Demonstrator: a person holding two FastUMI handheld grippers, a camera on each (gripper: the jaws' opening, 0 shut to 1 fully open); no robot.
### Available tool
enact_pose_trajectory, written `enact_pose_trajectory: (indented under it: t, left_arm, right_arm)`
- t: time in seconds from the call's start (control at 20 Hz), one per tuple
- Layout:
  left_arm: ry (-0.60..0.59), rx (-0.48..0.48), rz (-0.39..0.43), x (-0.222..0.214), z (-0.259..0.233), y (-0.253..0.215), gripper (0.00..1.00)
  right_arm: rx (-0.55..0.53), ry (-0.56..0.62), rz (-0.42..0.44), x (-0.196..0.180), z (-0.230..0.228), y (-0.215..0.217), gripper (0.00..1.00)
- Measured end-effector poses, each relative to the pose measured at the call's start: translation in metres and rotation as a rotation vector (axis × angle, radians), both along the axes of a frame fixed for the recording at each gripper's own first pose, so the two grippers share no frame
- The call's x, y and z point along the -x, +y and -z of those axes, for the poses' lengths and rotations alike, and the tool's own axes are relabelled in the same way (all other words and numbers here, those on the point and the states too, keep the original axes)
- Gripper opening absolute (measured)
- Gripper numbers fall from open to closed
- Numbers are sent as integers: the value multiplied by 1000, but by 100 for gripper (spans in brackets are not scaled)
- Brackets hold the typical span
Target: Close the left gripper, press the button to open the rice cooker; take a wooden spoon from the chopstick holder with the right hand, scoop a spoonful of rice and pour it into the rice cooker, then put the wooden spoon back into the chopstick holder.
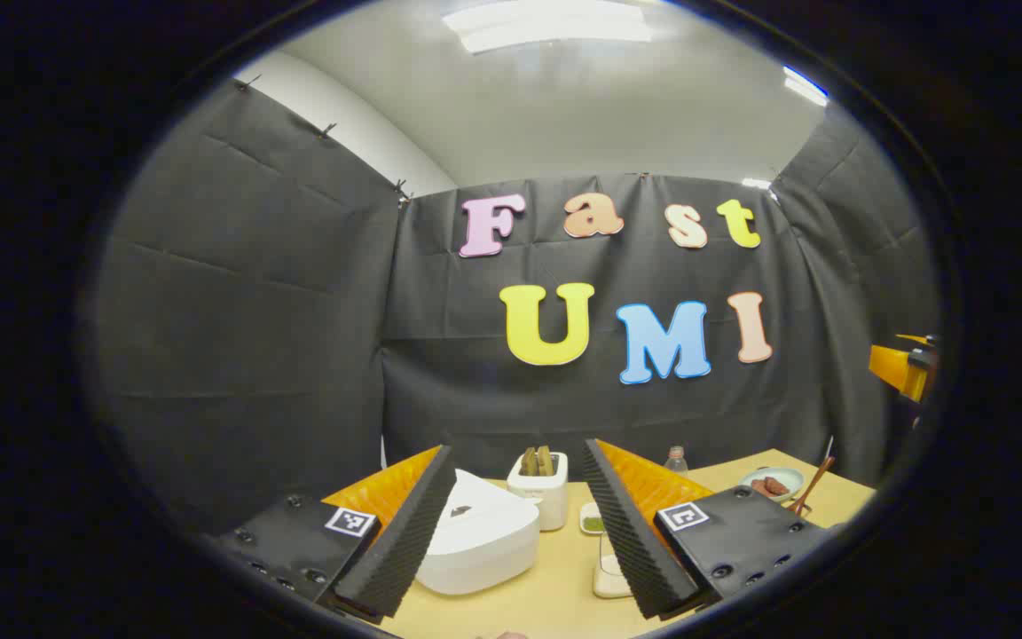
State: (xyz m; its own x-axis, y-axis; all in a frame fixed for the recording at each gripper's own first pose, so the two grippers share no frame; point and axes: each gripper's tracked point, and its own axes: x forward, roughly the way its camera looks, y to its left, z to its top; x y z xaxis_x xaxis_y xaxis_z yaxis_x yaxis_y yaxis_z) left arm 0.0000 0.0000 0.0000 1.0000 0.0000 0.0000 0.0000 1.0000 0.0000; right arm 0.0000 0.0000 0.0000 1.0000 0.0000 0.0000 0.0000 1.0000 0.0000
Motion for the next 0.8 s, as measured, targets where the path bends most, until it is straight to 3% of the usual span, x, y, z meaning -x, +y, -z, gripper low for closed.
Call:
enact_pose_trajectory:
  t: [0.15,0.2,0.25,0.75,0.8]
  left_arm:
    - [0,-6,1,-1,-1,-2,99]
    - [-1,-3,11,-1,0,-6,95]
    - [-1,-2,17,-1,-1,-9,99]
    - [10,-26,3,-3,5,-5,99]
    - [7,-22,3,-3,6,-4,95]
  right_arm:
    - [-3,10,3,0,5,-4,95]
    - [-5,13,3,0,5,-5,92]
    - [-7,16,1,-1,7,-5,95]
    - [-14,38,-14,3,16,-7,95]
    - [-12,43,-18,2,17,-6,95]
